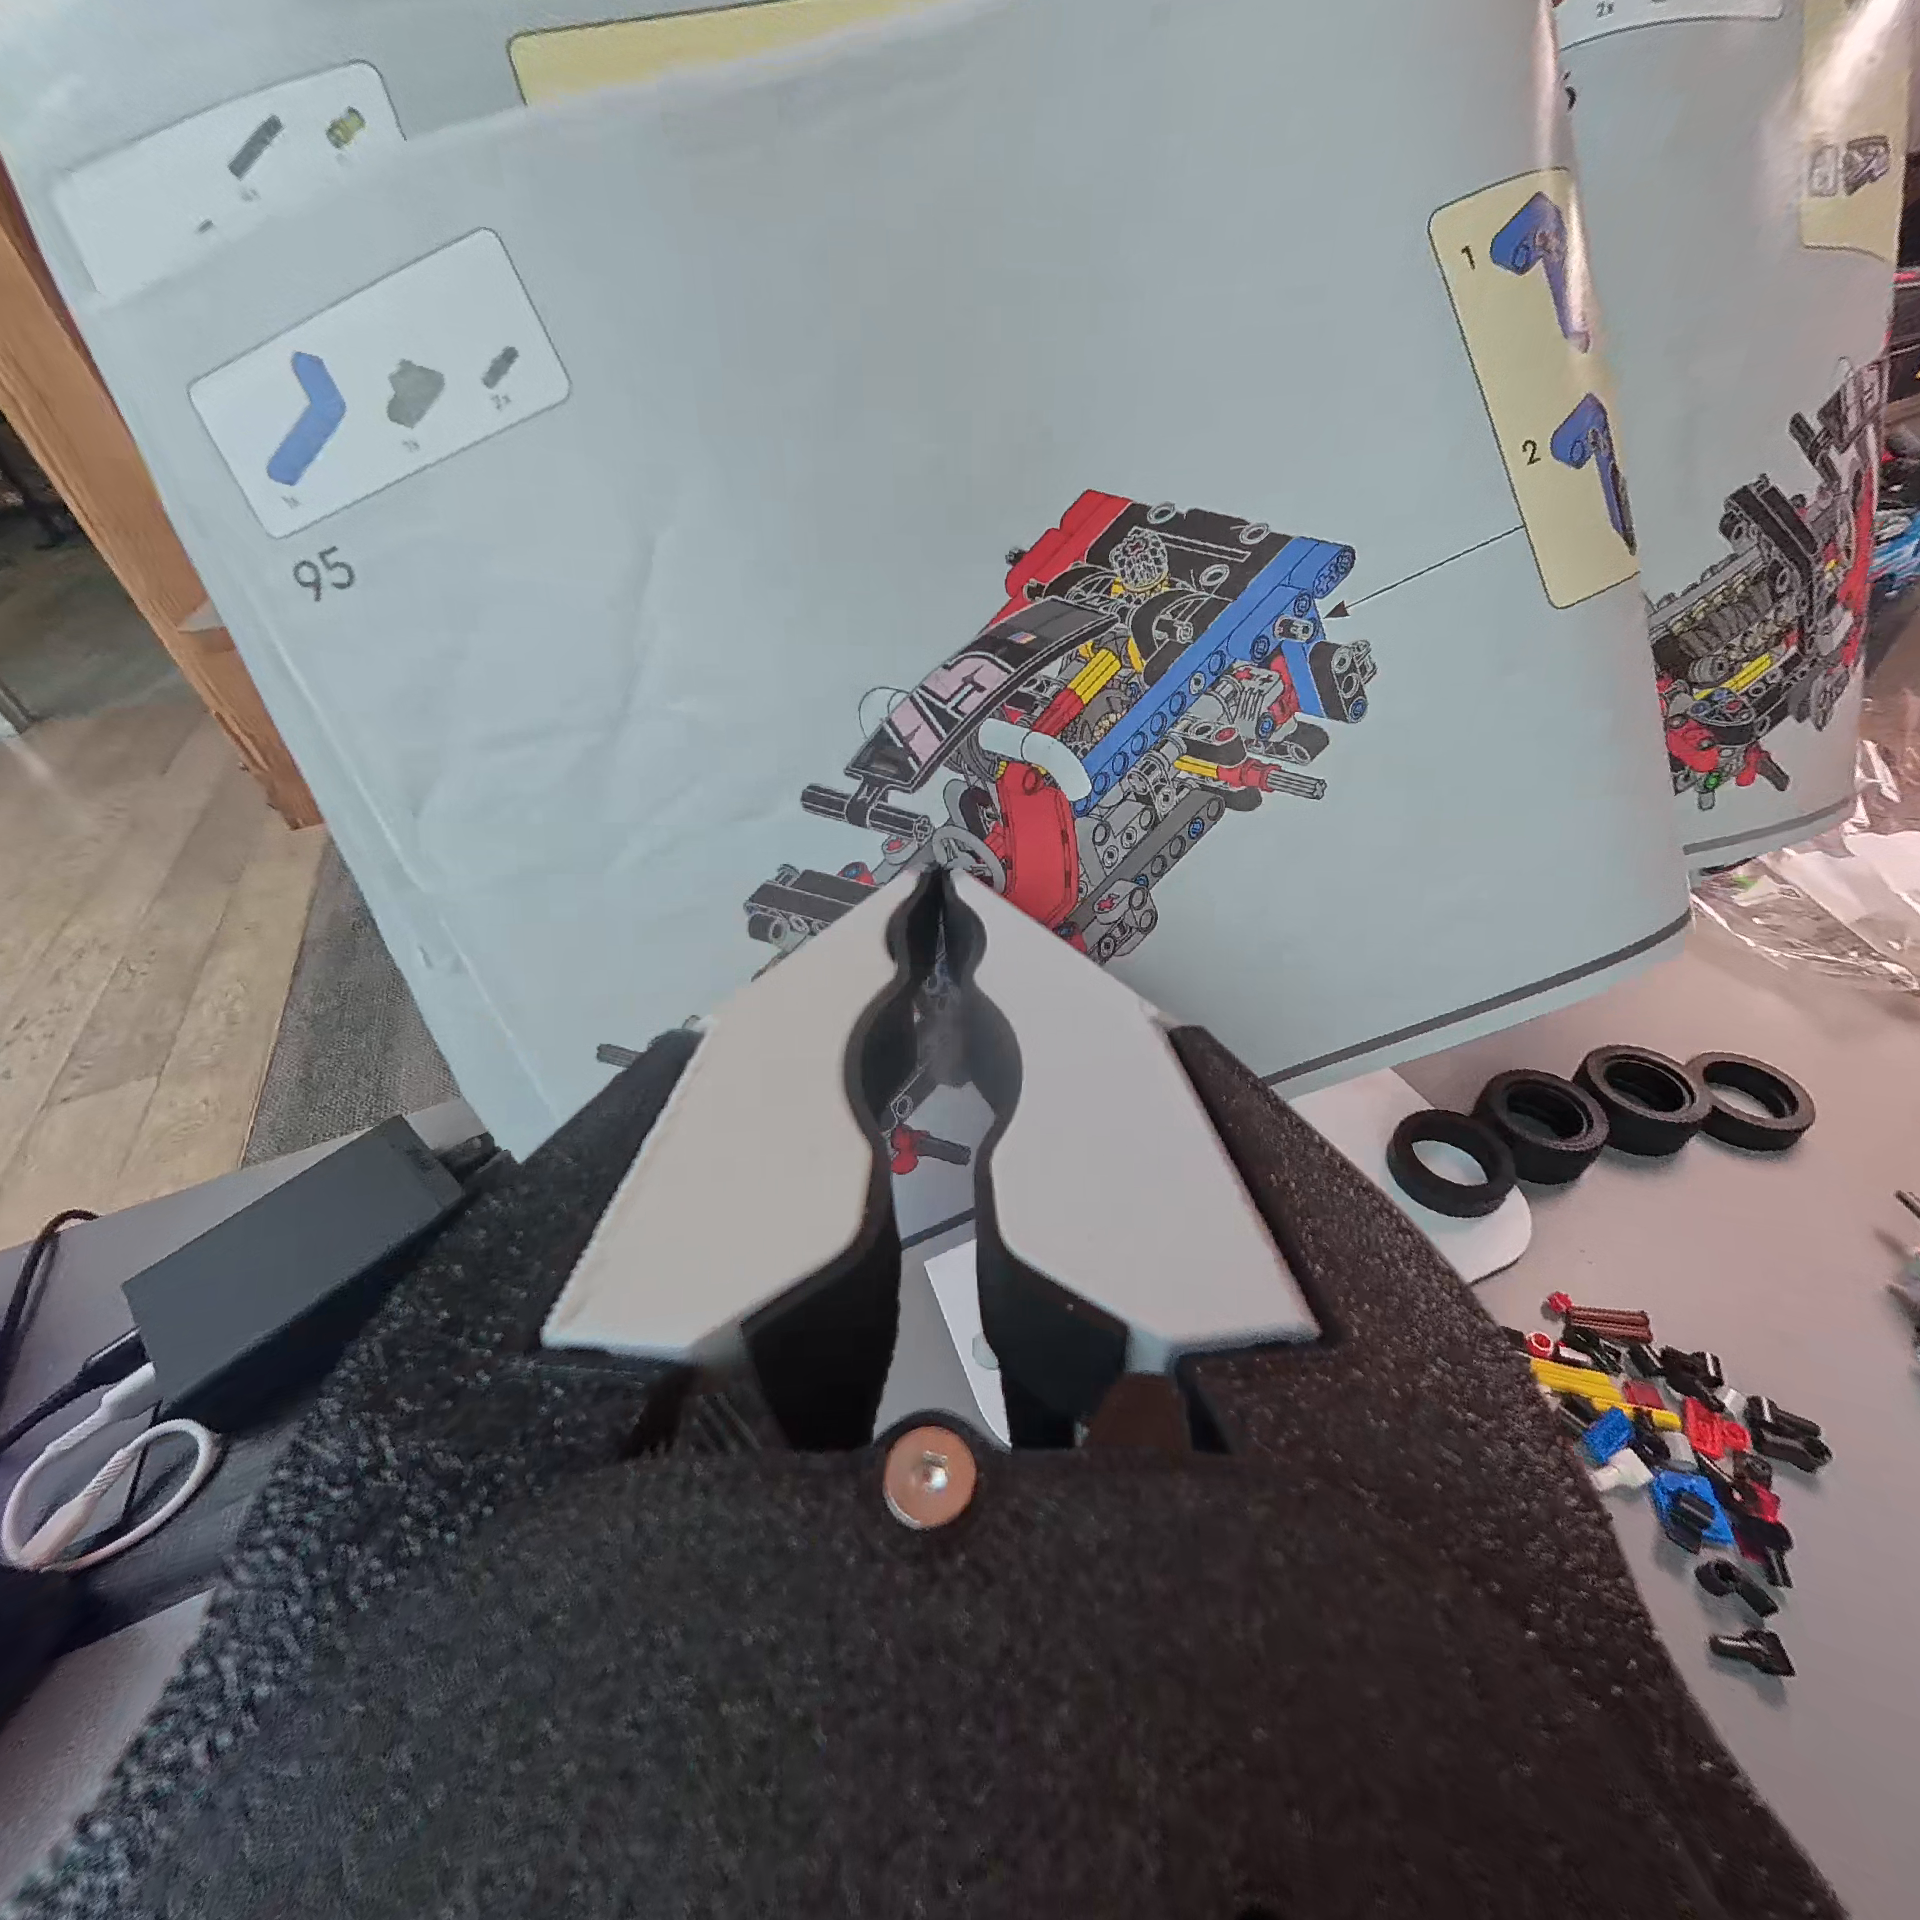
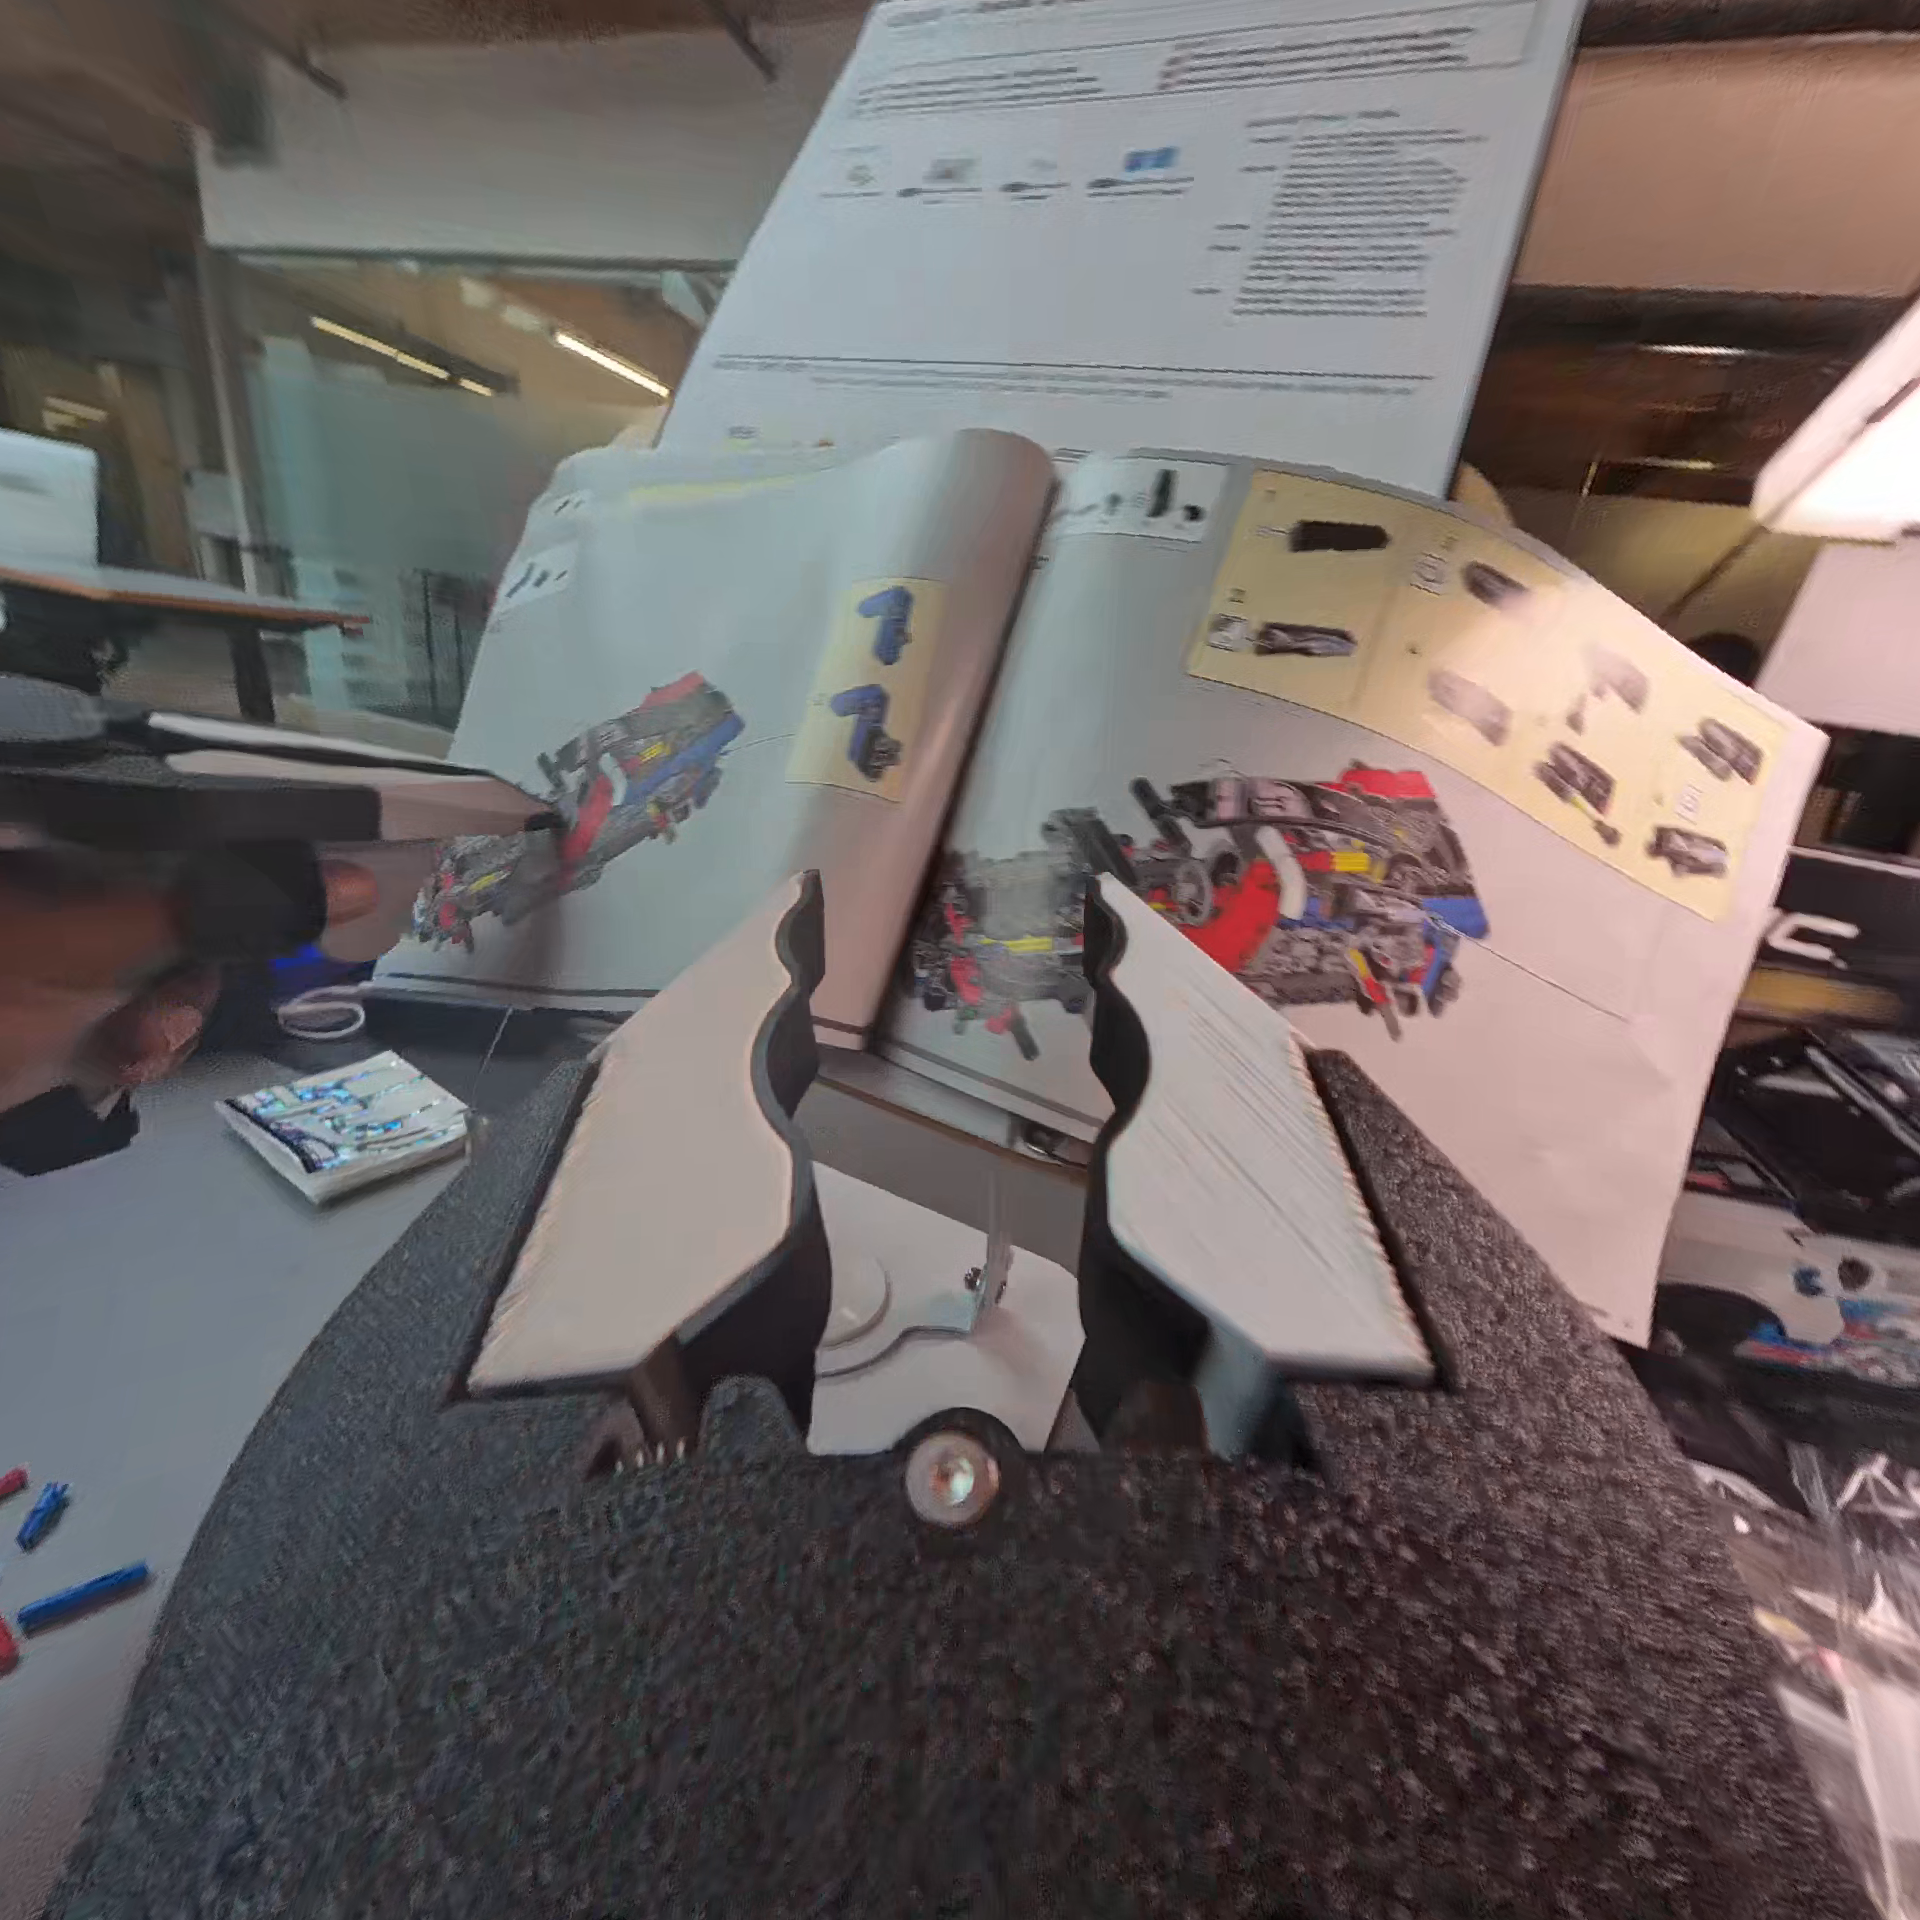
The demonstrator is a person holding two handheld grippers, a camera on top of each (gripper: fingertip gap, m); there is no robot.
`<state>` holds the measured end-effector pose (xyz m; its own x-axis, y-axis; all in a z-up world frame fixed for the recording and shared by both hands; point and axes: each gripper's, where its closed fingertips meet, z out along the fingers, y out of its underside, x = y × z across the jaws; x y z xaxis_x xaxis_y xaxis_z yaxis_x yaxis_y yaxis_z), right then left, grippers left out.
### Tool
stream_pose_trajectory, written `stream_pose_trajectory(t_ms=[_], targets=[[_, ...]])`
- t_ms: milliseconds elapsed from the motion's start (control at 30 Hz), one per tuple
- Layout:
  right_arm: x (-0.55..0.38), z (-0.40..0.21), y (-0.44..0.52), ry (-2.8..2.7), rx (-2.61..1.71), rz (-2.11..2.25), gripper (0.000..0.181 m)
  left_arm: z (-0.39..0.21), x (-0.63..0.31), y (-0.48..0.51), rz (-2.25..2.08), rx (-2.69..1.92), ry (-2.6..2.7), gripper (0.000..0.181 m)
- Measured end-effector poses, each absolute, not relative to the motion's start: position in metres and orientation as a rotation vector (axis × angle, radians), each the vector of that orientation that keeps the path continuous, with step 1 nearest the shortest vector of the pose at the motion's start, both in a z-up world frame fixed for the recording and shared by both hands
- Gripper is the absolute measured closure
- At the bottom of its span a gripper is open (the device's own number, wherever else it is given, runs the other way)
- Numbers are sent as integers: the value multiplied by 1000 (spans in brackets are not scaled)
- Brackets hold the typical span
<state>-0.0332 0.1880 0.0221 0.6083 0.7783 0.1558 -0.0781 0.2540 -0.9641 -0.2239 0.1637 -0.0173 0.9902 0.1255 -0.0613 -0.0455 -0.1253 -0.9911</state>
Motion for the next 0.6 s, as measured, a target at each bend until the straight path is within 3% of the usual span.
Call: stream_pose_trajectory(t_ms=[167,200,300,367,500,600], targets=[[-112,17,187,-946,-1181,284,82,-17,-222,163,103,-1694,-60,181],[-122,10,197,-972,-1221,224,81,-17,-220,163,89,-1696,-54,181],[-125,14,210,-949,-1222,201,118,-7,-215,151,70,-1660,-39,180],[-114,22,212,-904,-1203,268,148,7,-219,137,93,-1595,-49,170],[-99,24,217,-861,-1229,419,168,14,-227,128,90,-1565,-84,145],[-96,25,218,-853,-1256,507,174,0,-224,142,53,-1628,-97,104]])
